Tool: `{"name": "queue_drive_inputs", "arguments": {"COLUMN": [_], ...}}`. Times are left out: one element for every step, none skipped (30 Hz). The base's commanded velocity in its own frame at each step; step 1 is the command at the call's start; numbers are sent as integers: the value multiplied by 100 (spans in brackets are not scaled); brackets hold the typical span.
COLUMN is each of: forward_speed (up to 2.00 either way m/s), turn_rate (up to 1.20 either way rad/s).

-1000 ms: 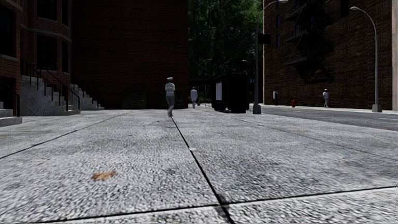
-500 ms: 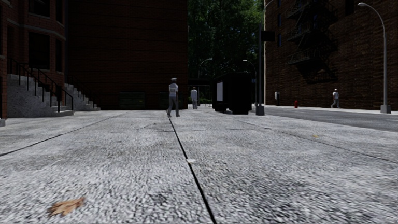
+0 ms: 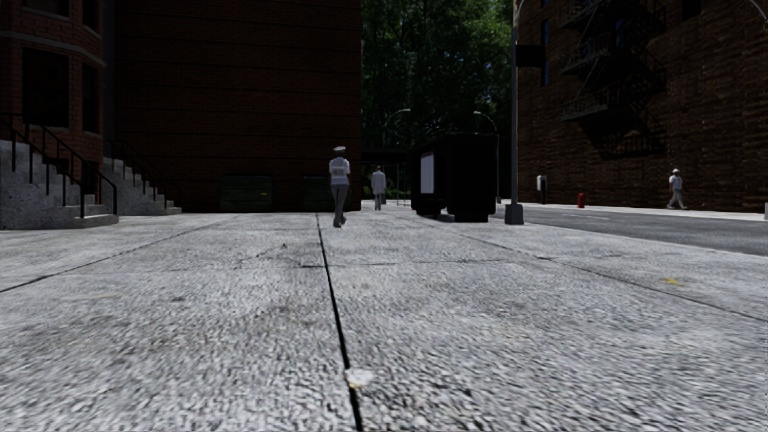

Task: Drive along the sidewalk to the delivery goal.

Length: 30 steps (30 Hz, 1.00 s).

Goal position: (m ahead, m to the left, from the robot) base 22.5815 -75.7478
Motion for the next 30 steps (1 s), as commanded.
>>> {"name": "queue_drive_inputs", "arguments": {"forward_speed": [200,200,200,200,200,200,200,200,200,200,200,200,200,200,200,200,200,200,200,200,200,200,200,200,200,200,200,200,200,200], "turn_rate": [0,0,0,0,0,0,0,0,0,0,0,0,0,0,0,0,0,0,0,0,0,0,0,0,0,0,0,0,0,0]}}
